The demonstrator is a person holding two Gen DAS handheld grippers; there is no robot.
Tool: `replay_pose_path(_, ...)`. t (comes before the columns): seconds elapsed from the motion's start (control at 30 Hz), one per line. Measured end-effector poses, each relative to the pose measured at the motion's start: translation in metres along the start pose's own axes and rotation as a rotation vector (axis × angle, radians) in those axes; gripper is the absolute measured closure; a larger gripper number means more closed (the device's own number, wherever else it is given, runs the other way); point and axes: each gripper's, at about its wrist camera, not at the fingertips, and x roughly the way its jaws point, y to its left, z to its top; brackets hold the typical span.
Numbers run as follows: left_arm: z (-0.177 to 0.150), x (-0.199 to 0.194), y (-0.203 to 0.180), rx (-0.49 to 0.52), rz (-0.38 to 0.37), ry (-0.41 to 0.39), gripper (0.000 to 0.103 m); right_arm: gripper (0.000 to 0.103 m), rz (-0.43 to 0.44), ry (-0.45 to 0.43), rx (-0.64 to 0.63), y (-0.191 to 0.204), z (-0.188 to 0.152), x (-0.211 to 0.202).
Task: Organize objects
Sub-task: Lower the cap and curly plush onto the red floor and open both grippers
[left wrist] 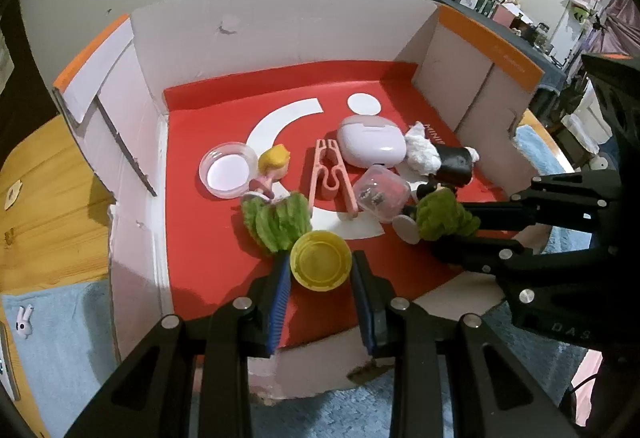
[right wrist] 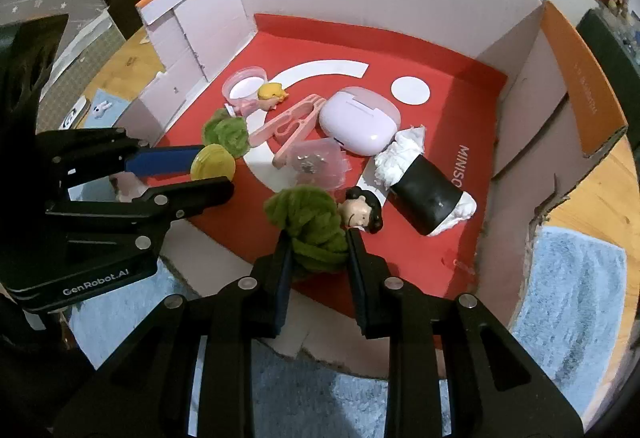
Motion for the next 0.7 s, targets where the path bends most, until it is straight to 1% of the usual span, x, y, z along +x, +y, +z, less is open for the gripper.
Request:
replay_pose_path(0.23,0.003,0.005,0.002,-0.003,0.004,0.005,0.072,0.079,0.01,-0.011,0.037,-0.004,0.0,0.007)
replay_pose_path(0.7,0.009,0.01,0.007,-0.037,0.01,-0.014,0.072,0.079,0.021,-0.082,0.114,-0.017,0.003,0.011)
